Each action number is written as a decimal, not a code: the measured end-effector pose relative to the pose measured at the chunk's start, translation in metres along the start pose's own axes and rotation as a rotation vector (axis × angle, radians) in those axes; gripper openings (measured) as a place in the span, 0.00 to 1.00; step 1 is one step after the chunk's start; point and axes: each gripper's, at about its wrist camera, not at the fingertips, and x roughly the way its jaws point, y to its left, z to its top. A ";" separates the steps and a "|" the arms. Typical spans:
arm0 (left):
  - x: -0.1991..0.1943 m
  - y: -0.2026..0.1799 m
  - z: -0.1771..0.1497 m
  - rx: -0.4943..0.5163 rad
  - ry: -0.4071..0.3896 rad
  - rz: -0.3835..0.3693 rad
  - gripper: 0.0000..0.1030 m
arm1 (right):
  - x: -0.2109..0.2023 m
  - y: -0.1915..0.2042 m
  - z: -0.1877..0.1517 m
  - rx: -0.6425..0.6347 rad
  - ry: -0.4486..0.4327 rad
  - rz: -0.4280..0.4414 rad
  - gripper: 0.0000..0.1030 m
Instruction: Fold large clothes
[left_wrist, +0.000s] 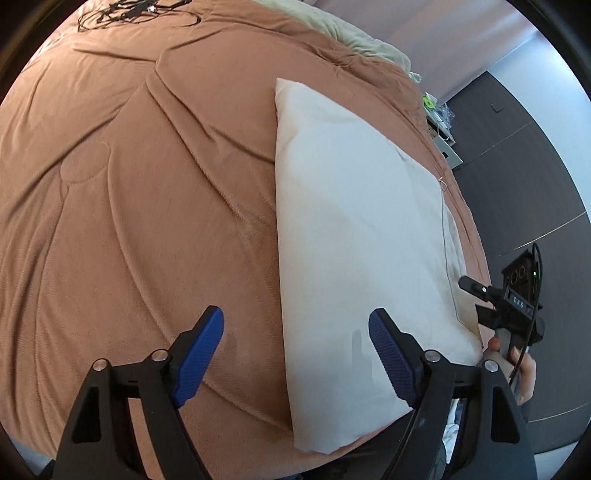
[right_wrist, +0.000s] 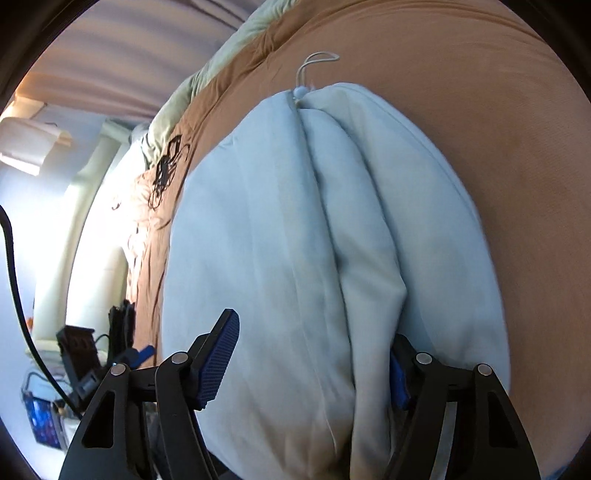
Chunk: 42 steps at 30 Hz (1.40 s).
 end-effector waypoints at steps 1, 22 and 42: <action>-0.001 0.000 0.000 -0.001 0.001 0.000 0.77 | 0.005 0.003 0.003 -0.010 0.012 -0.001 0.64; 0.022 -0.030 0.007 0.036 0.027 -0.055 0.60 | -0.048 -0.012 0.001 -0.076 -0.108 -0.163 0.06; 0.060 -0.039 0.039 0.032 0.055 -0.042 0.60 | -0.047 -0.058 0.031 -0.004 -0.060 -0.006 0.76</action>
